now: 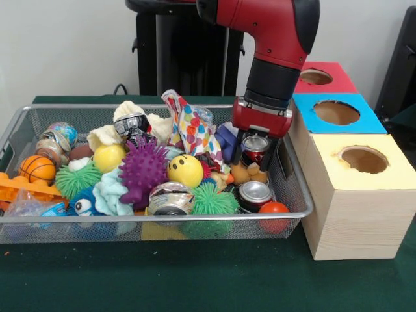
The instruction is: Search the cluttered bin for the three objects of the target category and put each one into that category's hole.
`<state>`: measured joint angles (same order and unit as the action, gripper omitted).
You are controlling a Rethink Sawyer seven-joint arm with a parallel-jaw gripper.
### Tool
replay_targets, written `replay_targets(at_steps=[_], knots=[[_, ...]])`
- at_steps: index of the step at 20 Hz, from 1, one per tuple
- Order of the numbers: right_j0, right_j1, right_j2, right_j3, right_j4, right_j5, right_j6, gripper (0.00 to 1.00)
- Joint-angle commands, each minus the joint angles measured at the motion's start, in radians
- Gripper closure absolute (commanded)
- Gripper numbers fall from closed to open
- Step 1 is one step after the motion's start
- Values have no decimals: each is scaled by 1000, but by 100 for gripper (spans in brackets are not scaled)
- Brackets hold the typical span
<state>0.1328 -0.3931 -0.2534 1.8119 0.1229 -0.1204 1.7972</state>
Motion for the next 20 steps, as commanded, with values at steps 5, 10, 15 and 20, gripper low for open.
replay_targets(at_steps=[5,10,15,20], knots=[[-10,20,43,57,215,-128,379,0],[6,33,42,103,298,-168,412,0],[-11,24,74,163,352,-226,509,0],[-2,41,81,202,417,-251,596,0]])
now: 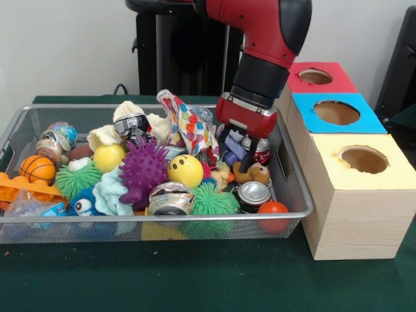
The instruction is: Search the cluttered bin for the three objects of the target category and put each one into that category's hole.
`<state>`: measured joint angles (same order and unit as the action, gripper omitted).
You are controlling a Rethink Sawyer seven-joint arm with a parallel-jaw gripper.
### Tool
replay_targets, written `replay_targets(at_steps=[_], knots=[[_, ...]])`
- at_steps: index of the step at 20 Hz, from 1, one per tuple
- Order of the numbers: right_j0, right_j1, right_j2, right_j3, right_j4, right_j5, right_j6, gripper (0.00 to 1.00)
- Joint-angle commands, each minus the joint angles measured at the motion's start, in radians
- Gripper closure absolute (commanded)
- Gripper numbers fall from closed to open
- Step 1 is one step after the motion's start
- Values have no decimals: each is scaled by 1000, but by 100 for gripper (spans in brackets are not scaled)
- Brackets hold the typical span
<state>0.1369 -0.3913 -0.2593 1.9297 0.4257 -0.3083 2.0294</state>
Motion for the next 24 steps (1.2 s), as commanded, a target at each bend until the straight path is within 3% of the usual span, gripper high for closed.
replay_targets(at_steps=[1,10,24], knots=[[-5,41,93,89,108,-81,378,0],[7,71,130,79,123,-126,480,0],[61,115,131,26,252,-86,455,0]])
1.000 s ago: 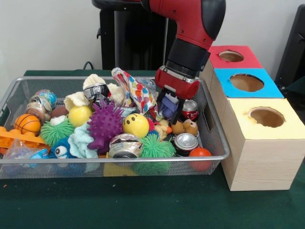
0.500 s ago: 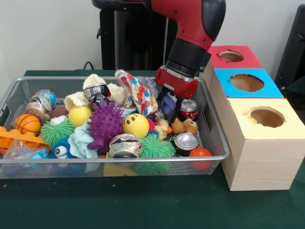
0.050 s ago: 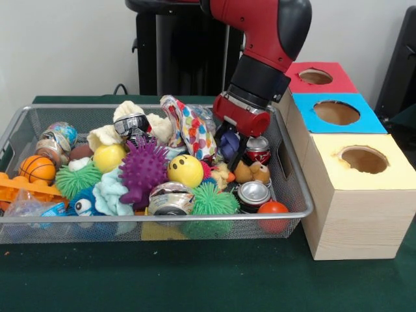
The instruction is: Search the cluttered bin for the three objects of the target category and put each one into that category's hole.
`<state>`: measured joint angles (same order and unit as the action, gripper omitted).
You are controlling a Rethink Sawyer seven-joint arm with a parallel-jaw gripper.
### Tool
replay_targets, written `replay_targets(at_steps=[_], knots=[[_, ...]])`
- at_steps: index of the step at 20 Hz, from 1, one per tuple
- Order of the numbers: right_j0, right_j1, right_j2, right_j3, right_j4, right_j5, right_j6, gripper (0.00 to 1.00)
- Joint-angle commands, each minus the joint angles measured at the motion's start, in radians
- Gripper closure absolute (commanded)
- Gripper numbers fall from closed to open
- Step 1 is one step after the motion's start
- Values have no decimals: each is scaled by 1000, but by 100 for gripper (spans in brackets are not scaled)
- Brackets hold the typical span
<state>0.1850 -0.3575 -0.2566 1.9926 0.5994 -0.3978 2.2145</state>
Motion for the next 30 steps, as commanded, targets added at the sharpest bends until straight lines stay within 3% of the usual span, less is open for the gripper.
replay_targets(at_steps=[1,9,21,26,30], knots=[[11,84,134,-38,77,-6,275,0],[71,78,114,-42,177,46,235,0],[94,70,114,-40,207,52,212,0],[59,70,145,-37,159,12,254,0],[27,106,166,-76,81,-100,307,0]])
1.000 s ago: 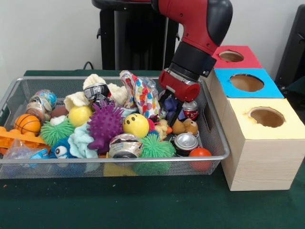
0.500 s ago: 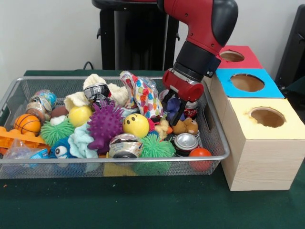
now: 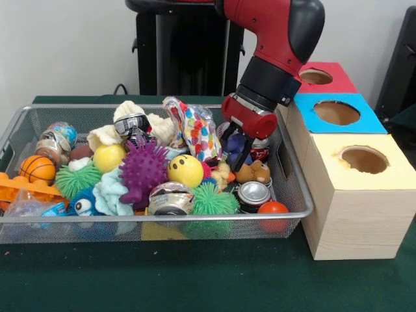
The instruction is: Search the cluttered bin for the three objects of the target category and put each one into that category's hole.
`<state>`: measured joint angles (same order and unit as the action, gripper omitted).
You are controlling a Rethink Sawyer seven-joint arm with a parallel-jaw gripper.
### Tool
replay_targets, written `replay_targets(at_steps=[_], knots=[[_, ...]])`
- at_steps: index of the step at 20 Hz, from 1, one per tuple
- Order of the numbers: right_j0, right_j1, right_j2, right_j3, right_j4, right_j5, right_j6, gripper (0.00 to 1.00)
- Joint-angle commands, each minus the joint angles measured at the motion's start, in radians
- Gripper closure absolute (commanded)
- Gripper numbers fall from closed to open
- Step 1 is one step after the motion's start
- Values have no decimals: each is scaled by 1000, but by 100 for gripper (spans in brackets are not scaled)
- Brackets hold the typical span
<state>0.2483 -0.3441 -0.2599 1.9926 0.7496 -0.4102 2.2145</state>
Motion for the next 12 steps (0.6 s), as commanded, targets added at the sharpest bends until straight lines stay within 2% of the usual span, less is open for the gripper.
replay_targets(at_steps=[1,5,12], knots=[[-40,93,175,-80,-88,-105,311,0],[-46,91,187,-90,-108,-131,303,0],[-52,87,197,-94,-97,-135,276,0]])
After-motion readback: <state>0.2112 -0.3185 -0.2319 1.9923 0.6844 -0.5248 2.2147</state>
